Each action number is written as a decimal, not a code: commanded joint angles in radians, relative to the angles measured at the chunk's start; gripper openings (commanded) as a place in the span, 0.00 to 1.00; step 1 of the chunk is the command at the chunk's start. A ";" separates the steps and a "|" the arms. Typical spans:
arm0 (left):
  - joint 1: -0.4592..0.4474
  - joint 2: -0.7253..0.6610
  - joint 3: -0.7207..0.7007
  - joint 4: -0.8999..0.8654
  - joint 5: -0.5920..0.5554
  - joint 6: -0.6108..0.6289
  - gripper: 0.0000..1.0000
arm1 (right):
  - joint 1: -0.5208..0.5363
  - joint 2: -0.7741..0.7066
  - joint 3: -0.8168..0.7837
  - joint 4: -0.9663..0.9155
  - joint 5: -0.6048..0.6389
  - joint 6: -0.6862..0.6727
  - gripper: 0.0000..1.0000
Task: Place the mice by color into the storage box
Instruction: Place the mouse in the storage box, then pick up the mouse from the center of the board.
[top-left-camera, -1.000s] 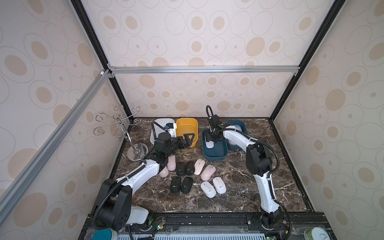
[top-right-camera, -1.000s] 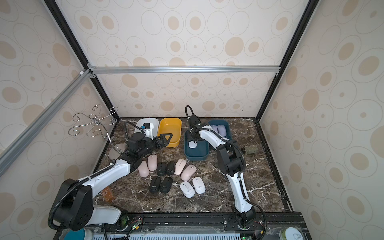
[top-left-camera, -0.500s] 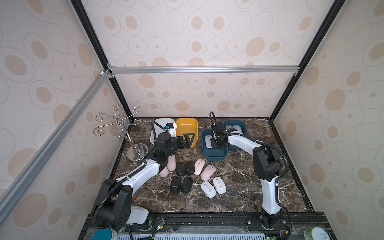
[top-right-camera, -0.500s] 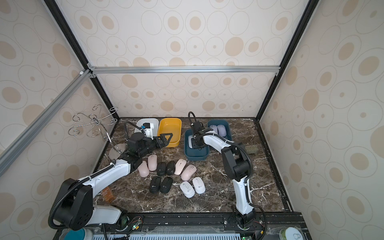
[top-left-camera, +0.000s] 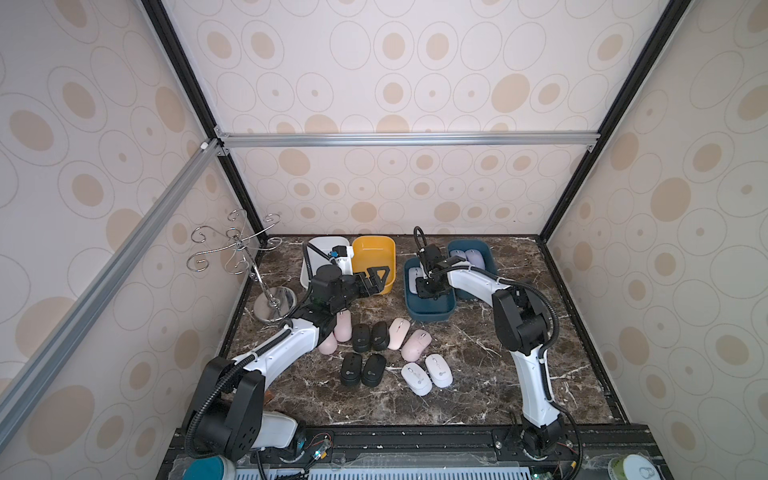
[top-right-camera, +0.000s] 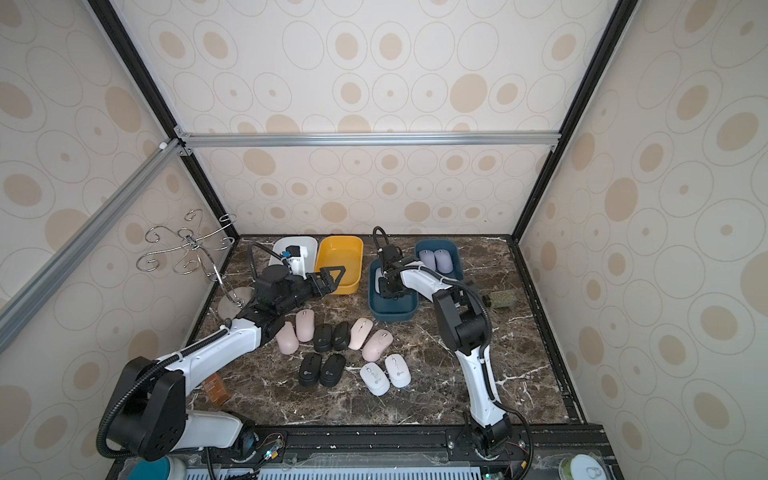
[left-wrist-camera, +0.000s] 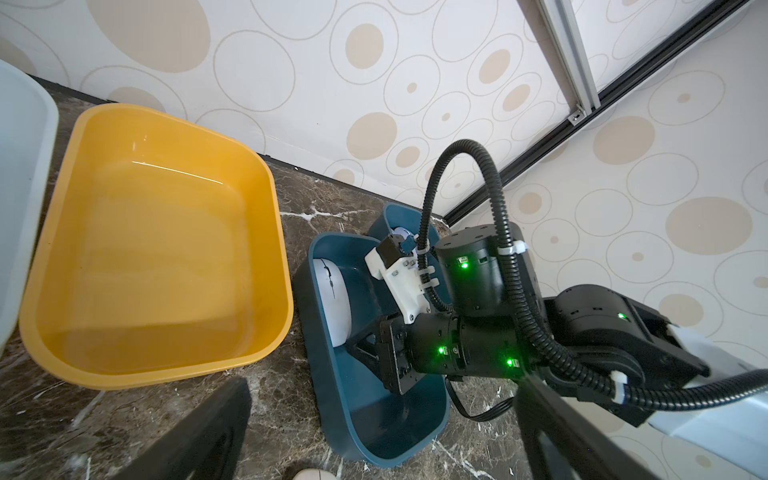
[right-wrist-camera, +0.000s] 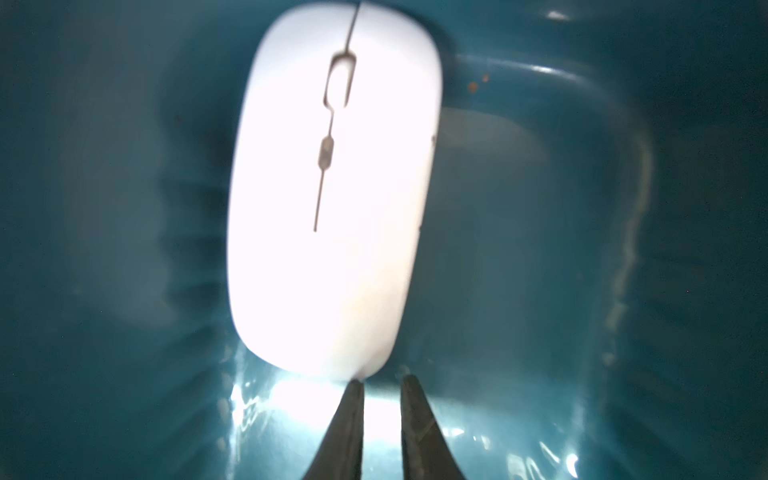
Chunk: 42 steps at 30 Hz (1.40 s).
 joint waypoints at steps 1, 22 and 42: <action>0.005 0.002 0.016 0.020 0.000 -0.009 1.00 | 0.009 0.009 0.005 -0.025 -0.006 0.012 0.19; -0.005 0.013 0.003 0.066 0.049 -0.050 1.00 | 0.046 -0.482 -0.298 -0.097 0.101 -0.023 0.41; -0.141 0.157 0.052 0.024 0.142 -0.053 1.00 | 0.171 -0.828 -0.759 -0.205 0.005 0.030 0.65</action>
